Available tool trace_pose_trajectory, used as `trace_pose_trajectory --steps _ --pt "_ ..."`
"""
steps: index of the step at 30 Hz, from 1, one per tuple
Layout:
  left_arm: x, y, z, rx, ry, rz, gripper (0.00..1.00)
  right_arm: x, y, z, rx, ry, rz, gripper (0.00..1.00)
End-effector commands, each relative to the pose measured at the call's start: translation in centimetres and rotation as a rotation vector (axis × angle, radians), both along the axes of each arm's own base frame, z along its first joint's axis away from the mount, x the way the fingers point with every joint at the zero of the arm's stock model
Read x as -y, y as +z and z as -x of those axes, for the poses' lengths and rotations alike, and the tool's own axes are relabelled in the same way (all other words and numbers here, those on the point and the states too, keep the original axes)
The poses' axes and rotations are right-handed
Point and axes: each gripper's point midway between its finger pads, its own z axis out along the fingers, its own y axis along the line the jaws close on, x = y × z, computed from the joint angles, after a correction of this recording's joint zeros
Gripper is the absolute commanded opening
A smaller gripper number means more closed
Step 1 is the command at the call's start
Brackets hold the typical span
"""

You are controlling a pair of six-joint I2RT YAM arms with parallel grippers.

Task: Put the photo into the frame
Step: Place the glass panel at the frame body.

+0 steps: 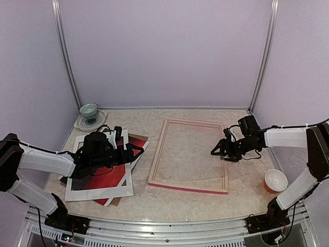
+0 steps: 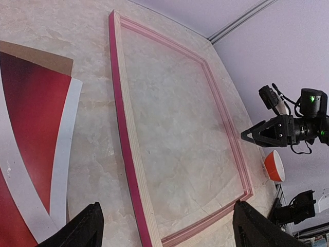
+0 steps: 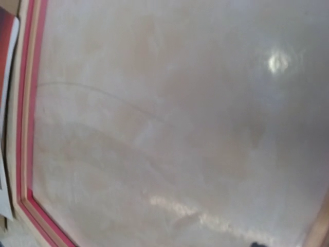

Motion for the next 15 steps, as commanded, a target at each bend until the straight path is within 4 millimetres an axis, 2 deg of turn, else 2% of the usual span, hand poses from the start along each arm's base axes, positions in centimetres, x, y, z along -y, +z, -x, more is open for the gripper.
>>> trace_pose_trajectory --steps 1,6,15 --pt "0.5 1.1 -0.3 0.023 0.003 0.011 0.86 -0.3 0.6 -1.5 0.057 -0.038 -0.061 0.70" --pt "0.5 1.1 -0.1 0.024 0.004 0.008 0.86 -0.1 -0.4 -1.7 0.024 -0.081 -0.065 0.74" --pt "0.7 1.3 0.2 0.027 0.002 0.011 0.86 0.6 -1.1 -3.0 0.029 -0.144 -0.091 0.74"
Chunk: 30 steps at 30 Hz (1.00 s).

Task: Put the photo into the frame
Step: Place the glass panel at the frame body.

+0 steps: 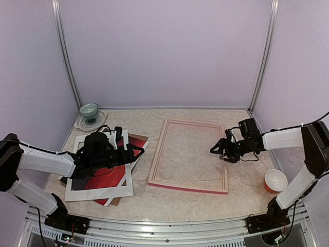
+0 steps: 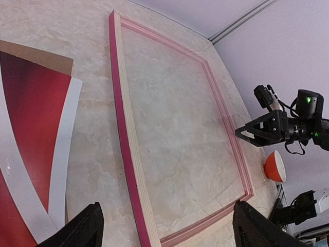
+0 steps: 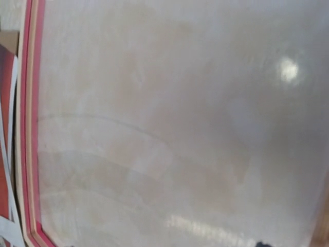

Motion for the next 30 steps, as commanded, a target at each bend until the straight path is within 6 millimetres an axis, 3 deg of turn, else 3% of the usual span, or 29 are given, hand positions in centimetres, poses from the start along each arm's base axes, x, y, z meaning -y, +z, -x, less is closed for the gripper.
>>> trace_pose_trajectory --steps 1,7,20,30 --pt "0.5 1.2 0.1 0.023 -0.004 0.013 0.86 0.7 0.0 -1.6 0.026 -0.047 -0.031 0.74" --pt "0.3 1.3 0.2 0.027 0.004 0.014 0.86 1.2 1.1 -2.8 0.081 -0.066 -0.060 0.73" --pt "0.5 1.3 0.5 0.025 0.002 0.011 0.86 -0.2 1.4 -5.3 0.085 -0.028 -0.151 0.67" --pt "0.5 1.4 0.6 0.026 0.002 0.015 0.86 -0.4 2.0 -5.7 0.066 -0.003 -0.244 0.35"
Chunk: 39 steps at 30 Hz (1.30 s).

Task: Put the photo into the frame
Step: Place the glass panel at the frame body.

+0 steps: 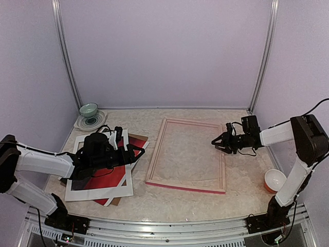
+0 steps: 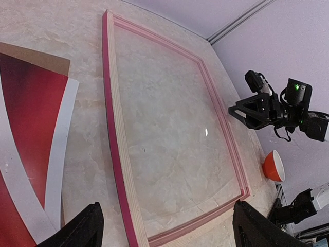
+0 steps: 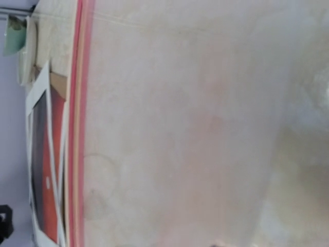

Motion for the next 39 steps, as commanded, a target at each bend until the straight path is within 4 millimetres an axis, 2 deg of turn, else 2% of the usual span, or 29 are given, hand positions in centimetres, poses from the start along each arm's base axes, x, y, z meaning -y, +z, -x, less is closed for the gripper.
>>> trace_pose_trajectory --steps 1,7,17,33,39 --pt "0.3 1.0 0.1 0.018 0.000 0.017 0.86 -0.7 0.8 -0.7 0.017 0.039 -0.067 0.32" --pt "0.3 1.1 0.1 0.020 0.003 0.015 0.86 -1.2 0.5 -0.2 -0.020 0.081 -0.082 0.20" --pt "0.4 1.0 0.4 0.018 0.008 0.017 0.86 -1.7 2.4 0.0 -0.010 0.134 -0.126 0.03" --pt "0.9 0.1 0.4 0.004 0.006 0.019 0.86 -2.1 4.5 0.9 -0.009 0.175 -0.160 0.00" --pt "1.0 -0.2 0.5 -0.002 0.004 0.015 0.86 -2.1 4.4 1.2 -0.016 0.181 -0.159 0.00"
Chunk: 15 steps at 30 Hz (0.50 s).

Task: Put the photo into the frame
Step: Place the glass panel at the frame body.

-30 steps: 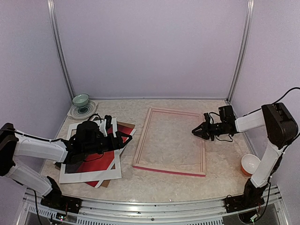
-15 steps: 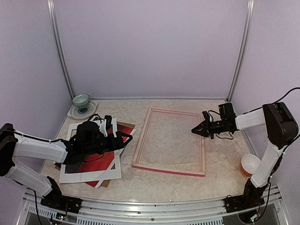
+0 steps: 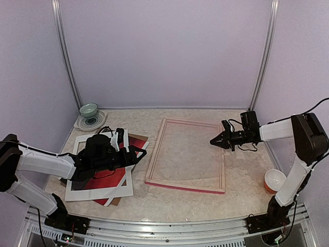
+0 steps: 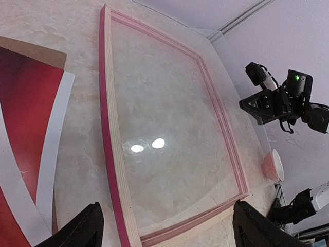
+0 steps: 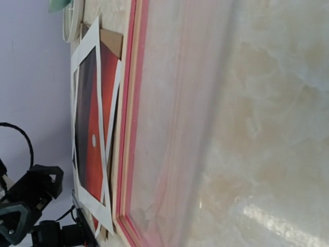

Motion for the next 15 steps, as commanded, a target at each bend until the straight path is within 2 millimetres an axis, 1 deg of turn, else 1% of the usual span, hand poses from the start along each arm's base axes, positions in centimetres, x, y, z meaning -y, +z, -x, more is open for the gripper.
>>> trace_pose_trajectory --steps 1,7,15 --pt "0.3 0.1 0.0 0.010 0.002 0.011 0.86 0.0 1.8 0.1 0.031 0.021 -0.026 0.00" --pt "0.4 -0.1 0.0 0.006 -0.002 0.013 0.86 -0.1 2.3 0.2 0.028 0.022 -0.046 0.00" --pt "0.5 -0.3 0.0 0.004 -0.003 0.014 0.86 -0.4 4.0 0.2 0.041 0.030 -0.086 0.00"
